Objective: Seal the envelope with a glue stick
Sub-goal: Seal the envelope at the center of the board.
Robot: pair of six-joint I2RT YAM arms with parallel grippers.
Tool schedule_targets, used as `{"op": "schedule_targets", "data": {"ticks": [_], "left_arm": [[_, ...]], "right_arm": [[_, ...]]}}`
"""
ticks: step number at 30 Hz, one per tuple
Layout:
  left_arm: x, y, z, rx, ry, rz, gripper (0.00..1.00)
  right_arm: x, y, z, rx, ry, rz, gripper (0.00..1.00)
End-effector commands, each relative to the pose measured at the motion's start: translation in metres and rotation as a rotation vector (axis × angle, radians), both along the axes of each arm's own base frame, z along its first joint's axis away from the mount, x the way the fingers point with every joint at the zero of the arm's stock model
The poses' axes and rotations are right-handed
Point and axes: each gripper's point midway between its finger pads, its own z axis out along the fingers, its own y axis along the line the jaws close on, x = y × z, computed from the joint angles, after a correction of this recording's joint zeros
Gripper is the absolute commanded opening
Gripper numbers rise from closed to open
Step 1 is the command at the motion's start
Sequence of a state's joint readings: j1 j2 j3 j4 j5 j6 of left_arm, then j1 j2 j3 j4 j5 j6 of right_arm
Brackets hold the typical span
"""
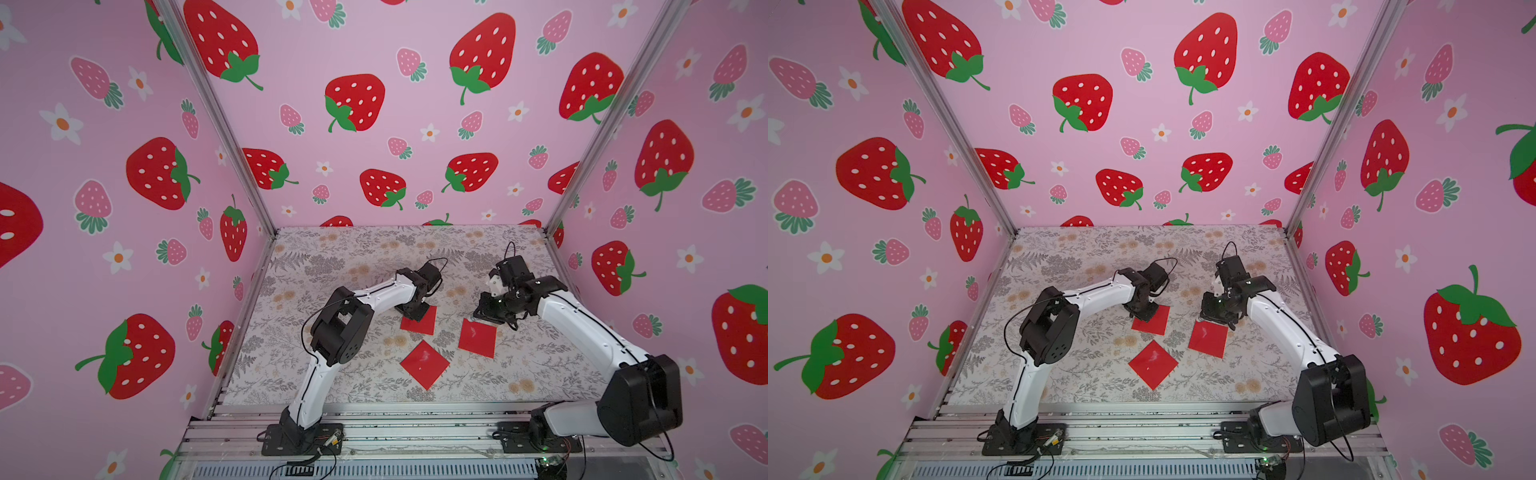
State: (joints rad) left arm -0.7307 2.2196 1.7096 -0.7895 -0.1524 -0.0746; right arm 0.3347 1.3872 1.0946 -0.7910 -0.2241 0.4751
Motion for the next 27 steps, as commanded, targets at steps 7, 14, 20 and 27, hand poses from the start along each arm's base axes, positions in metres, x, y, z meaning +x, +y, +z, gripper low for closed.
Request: {"op": "schedule_targets", "data": {"ticks": [7,14,20,27], "left_arm": [[-0.05,0.024,-0.065,0.243,0.196,-0.09,0.19],[-0.018,-0.004,-0.006,-0.022,0.089,-0.06,0.2],[0.003,-0.009,0.029,-0.124,0.045,-0.044,0.19],[0.011,-0.008,0.029,-0.143,0.05,-0.04,0.16]], "right_arm": [[-0.005,-0.004,0.005,-0.009,0.0,0.008,0.0],[-0.005,-0.005,0.009,-0.012,-0.008,0.003,0.0],[-0.005,-0.005,0.008,-0.016,-0.003,0.003,0.0],[-0.004,-0.006,0.008,-0.017,-0.004,-0.001,0.0]]}}
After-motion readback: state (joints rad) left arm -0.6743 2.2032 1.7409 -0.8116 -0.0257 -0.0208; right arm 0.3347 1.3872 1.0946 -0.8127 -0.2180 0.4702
